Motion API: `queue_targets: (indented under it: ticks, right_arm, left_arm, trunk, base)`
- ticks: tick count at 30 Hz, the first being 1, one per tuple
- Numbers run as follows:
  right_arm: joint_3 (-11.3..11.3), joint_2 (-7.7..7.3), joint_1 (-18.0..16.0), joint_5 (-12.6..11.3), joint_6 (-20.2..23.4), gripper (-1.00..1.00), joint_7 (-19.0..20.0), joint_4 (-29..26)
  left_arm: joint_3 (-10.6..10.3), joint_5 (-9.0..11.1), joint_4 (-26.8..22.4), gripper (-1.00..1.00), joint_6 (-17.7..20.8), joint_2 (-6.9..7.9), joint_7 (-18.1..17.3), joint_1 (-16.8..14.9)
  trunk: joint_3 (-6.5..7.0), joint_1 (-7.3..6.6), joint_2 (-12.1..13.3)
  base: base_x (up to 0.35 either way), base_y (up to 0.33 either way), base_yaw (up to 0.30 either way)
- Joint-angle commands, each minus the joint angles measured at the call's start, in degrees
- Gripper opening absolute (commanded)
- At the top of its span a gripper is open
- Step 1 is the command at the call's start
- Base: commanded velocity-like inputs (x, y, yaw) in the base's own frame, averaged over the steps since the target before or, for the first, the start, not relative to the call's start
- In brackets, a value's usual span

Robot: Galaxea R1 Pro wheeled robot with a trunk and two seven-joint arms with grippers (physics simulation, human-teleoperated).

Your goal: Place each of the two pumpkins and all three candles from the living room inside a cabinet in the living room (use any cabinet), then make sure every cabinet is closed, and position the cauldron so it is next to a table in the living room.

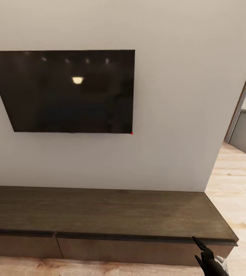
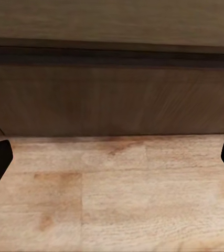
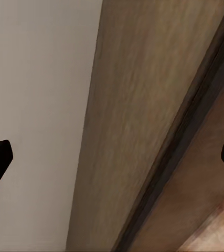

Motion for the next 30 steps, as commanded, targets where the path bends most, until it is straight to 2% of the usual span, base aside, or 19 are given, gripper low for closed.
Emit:
queue_targets:
  ticks: [1,8,11,30]
  right_arm:
    - [-0.09,-0.01,-0.03,-0.46,0.51,1.00,0.96,0.04]
    - [-0.12,-0.12,-0.03,-0.39,0.59,1.00,7.00,0.12]
    - [-0.09,-0.16,-0.03,-0.37,0.62,1.00,8.33,0.14]
    - [-0.08,0.00,-0.03,-0.35,0.55,1.00,9.26,0.16]
  left_arm:
    - [0.02,0.25,0.00,1.00,-0.05,0.01,-0.25,0.00]
    - [0.02,0.18,0.16,1.00,-0.05,0.01,-0.29,0.00]
    - [0.02,0.17,0.18,1.00,-0.05,0.01,-0.30,0.00]
    - [0.02,0.09,0.25,1.00,-0.05,0.01,-0.30,0.00]
  trunk:
    - [-0.23,0.22,-0.44]
    - [-1.49,1.76,-3.25]
    - [-2.03,2.42,-4.45]
    - [-5.44,6.59,-12.07]
  base:
    - [0.000,0.000,0.000]
    - [0.000,0.000,0.000]
    - [0.000,0.000,0.000]
    - [0.000,0.000,0.000]
